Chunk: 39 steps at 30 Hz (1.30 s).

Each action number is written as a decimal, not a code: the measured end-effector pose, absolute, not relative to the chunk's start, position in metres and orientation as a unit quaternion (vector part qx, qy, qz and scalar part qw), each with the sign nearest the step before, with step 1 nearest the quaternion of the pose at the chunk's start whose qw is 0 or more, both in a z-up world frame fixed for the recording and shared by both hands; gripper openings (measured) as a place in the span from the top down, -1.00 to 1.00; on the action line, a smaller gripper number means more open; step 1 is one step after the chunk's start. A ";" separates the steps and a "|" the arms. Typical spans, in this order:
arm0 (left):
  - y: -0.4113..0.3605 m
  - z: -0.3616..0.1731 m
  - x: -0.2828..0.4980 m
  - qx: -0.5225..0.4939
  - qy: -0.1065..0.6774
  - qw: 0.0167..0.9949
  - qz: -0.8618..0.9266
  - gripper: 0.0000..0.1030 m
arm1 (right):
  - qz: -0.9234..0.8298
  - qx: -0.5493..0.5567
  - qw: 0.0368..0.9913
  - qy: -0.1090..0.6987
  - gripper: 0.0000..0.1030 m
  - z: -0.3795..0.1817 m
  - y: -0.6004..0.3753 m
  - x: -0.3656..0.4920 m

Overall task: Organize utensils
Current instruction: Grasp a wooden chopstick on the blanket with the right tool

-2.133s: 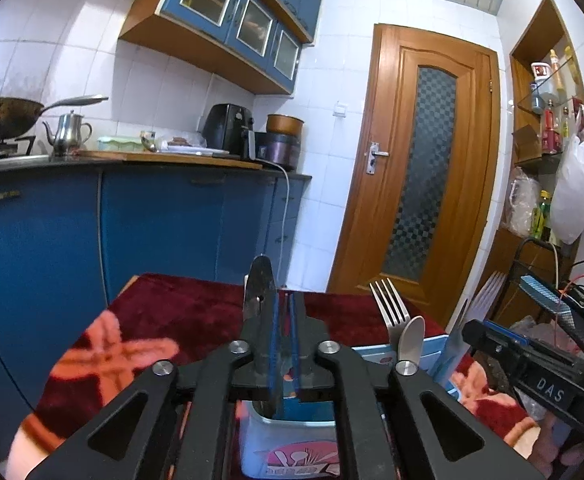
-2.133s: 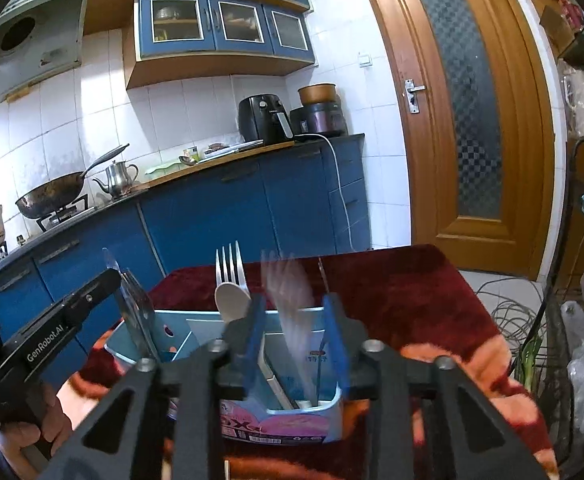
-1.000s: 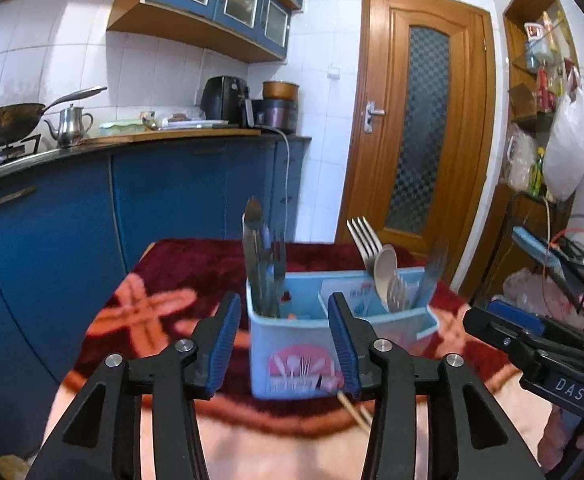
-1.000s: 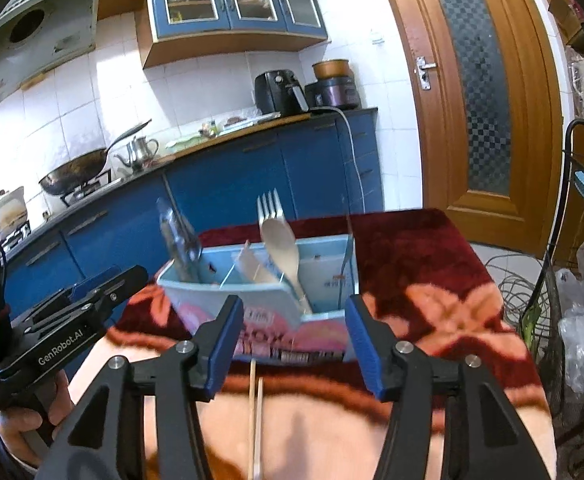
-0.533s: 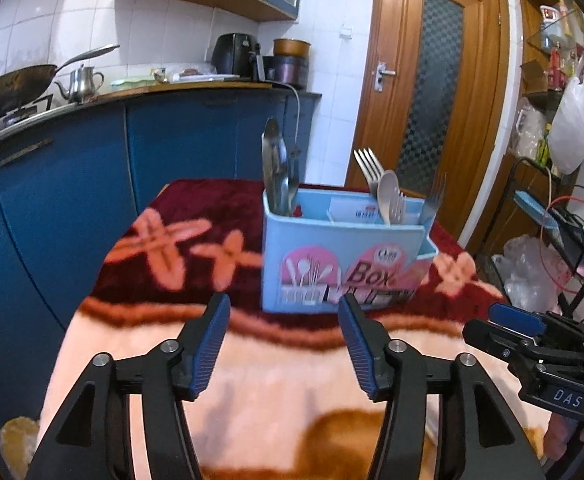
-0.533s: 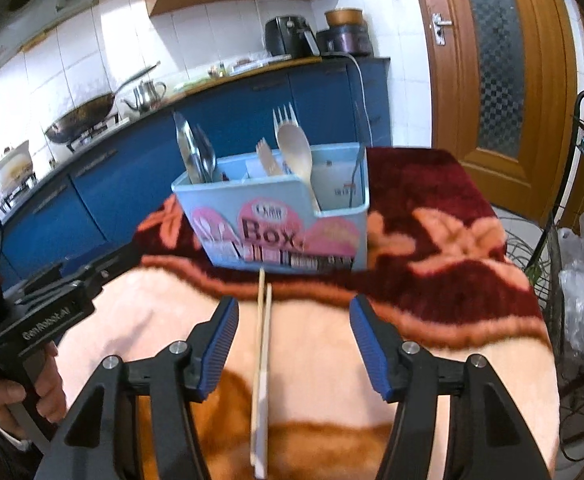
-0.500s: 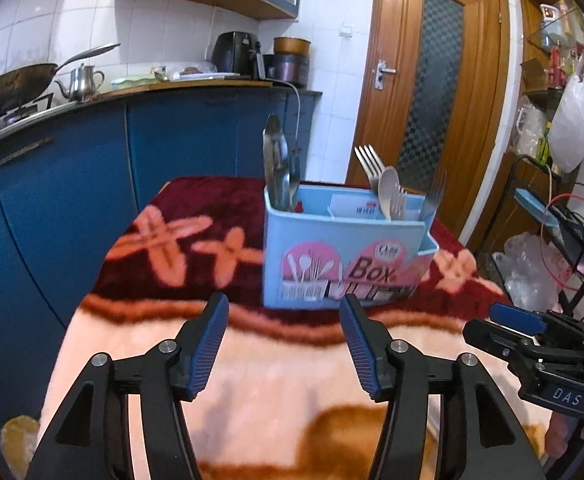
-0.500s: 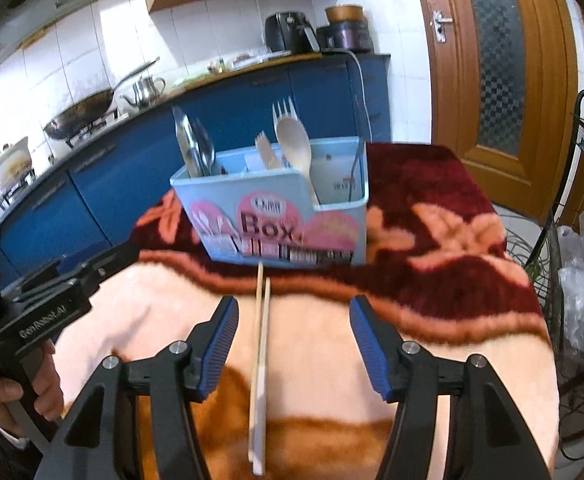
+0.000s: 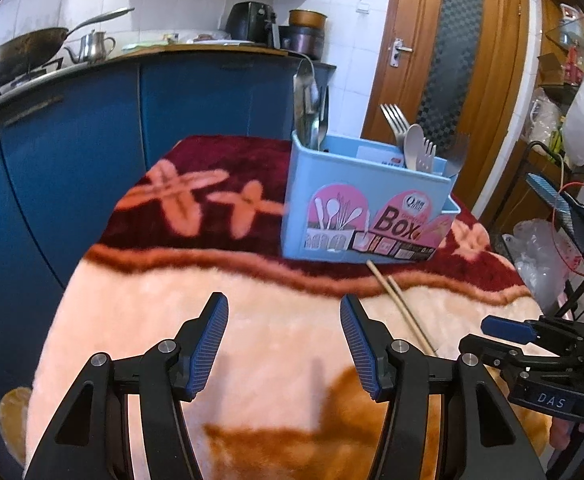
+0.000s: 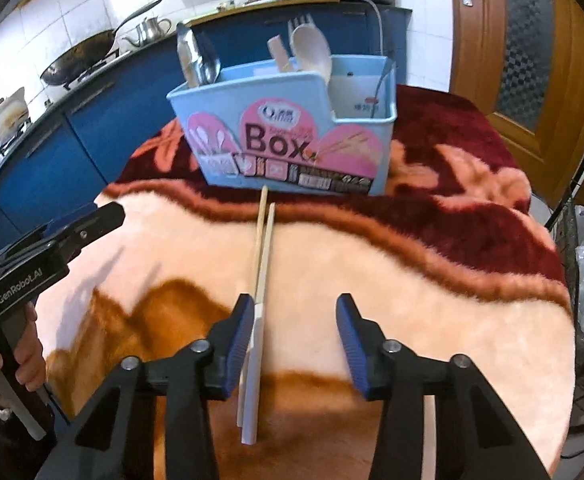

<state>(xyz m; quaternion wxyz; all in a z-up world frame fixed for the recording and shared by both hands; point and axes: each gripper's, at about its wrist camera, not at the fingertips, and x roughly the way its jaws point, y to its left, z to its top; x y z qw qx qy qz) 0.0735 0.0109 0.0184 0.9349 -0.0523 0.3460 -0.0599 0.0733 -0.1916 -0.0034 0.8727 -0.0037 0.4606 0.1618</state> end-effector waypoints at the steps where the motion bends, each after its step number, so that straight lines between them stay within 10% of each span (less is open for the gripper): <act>1: 0.011 0.017 0.074 -0.053 0.348 0.934 -0.060 -0.16 | 0.164 -0.011 0.871 0.463 0.19 -0.005 -0.189 0.073; 39: 0.004 0.000 0.079 -0.055 0.378 0.922 -0.067 -0.17 | 0.143 0.000 0.859 0.492 0.87 -0.022 -0.185 0.123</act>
